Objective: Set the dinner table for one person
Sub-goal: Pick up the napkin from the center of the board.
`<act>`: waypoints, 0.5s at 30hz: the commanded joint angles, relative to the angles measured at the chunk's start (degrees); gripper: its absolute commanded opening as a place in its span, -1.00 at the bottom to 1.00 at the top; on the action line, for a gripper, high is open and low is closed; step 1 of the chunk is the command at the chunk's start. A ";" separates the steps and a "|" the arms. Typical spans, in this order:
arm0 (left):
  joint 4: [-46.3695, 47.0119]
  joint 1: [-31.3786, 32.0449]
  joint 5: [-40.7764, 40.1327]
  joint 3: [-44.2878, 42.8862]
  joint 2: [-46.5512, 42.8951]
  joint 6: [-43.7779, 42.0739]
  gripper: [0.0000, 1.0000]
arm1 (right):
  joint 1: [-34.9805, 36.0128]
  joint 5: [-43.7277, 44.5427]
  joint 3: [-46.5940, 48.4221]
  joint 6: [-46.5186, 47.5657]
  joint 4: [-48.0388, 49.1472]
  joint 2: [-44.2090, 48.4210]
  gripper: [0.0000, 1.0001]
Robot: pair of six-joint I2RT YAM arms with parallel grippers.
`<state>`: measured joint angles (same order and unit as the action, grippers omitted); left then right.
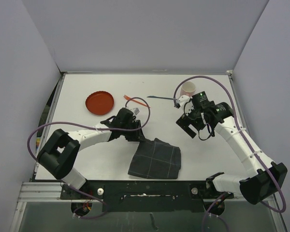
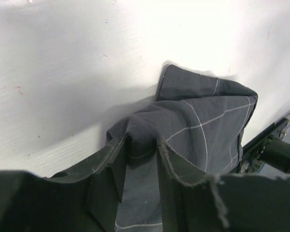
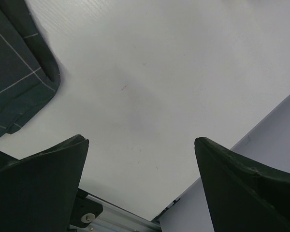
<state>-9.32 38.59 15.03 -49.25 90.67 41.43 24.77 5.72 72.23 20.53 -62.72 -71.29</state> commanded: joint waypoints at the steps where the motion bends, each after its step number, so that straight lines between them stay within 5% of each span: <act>1: 3.32 0.34 3.94 -1.80 -0.61 -0.49 -0.43 | -0.22 -0.40 -0.93 -0.41 2.23 1.77 0.95; 6: 0.61 0.26 3.63 -1.68 -2.12 -1.34 -0.45 | -0.16 -0.49 -0.37 -0.41 2.27 0.96 0.96; 11: -2.03 0.26 0.81 -4.19 -8.58 -2.02 -1.00 | 0.00 -0.94 0.52 -0.40 2.07 0.89 0.95; 15: -7.16 0.22 -2.07 -10.55 -14.82 -5.08 -1.00 | -0.06 -0.99 -0.04 -0.32 2.48 1.07 0.96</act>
<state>-14.55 38.59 15.75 -50.98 85.65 39.77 24.77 5.30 71.29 20.53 -62.59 -71.13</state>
